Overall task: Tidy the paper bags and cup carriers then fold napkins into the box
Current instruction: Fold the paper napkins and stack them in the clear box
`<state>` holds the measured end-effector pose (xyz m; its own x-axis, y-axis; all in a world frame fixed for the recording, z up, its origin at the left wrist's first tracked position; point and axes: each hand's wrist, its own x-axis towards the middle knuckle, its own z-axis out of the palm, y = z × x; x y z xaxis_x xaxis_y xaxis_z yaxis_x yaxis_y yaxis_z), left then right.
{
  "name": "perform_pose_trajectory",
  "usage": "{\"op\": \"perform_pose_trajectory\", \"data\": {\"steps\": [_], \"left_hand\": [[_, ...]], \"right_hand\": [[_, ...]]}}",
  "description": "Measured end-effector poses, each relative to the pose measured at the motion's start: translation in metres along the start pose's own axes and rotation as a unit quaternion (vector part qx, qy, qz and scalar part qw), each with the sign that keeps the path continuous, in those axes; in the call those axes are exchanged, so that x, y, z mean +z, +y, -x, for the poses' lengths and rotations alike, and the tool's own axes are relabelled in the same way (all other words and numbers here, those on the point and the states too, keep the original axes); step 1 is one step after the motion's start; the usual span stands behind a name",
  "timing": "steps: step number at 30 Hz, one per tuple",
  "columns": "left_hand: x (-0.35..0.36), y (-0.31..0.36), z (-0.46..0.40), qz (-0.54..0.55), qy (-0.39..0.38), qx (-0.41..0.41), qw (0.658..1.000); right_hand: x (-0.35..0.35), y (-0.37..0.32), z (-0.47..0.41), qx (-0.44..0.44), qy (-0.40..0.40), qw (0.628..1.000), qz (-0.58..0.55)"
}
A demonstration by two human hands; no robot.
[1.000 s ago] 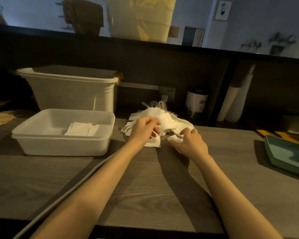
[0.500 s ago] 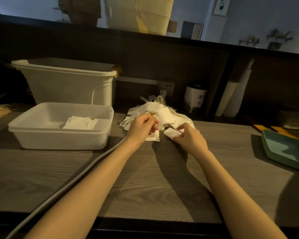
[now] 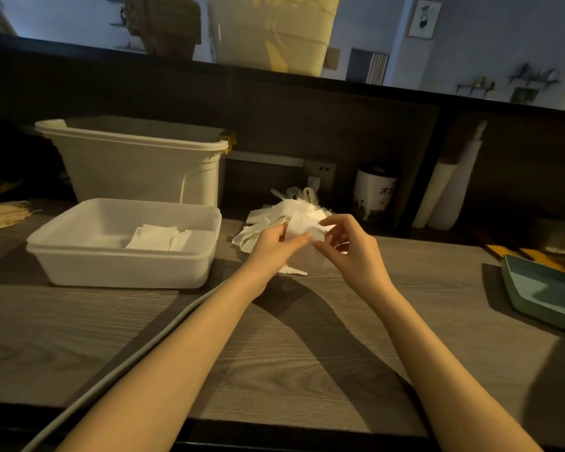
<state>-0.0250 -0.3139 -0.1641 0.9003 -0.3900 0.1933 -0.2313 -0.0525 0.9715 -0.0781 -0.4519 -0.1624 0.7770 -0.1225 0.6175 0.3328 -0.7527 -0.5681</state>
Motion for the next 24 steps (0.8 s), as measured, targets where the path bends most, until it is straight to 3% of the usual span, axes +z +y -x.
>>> {"op": "perform_pose_trajectory", "data": {"steps": [4,6,9,13,20,24], "left_hand": [[0.0,0.003,0.001,-0.013,0.055,0.024,0.998],[0.0,0.003,0.001,-0.024,0.07,0.033,0.997],[0.0,0.001,0.001,-0.012,0.053,0.04,0.998],[0.003,0.006,0.001,0.079,0.013,-0.004,0.997],[0.005,0.015,-0.015,0.046,0.012,-0.036,0.998],[-0.003,0.017,-0.029,0.037,0.09,-0.044,0.994]], "right_hand": [[0.007,-0.001,0.0,0.092,0.029,0.991,-0.096],[0.006,-0.001,0.0,0.15,-0.006,0.977,-0.153],[0.004,0.002,-0.001,0.136,-0.057,0.972,-0.184],[0.005,-0.002,-0.003,0.137,-0.002,0.96,-0.243],[0.009,-0.003,-0.016,0.138,0.022,0.967,-0.213],[-0.003,0.007,-0.041,0.147,0.045,0.979,-0.134]]}}
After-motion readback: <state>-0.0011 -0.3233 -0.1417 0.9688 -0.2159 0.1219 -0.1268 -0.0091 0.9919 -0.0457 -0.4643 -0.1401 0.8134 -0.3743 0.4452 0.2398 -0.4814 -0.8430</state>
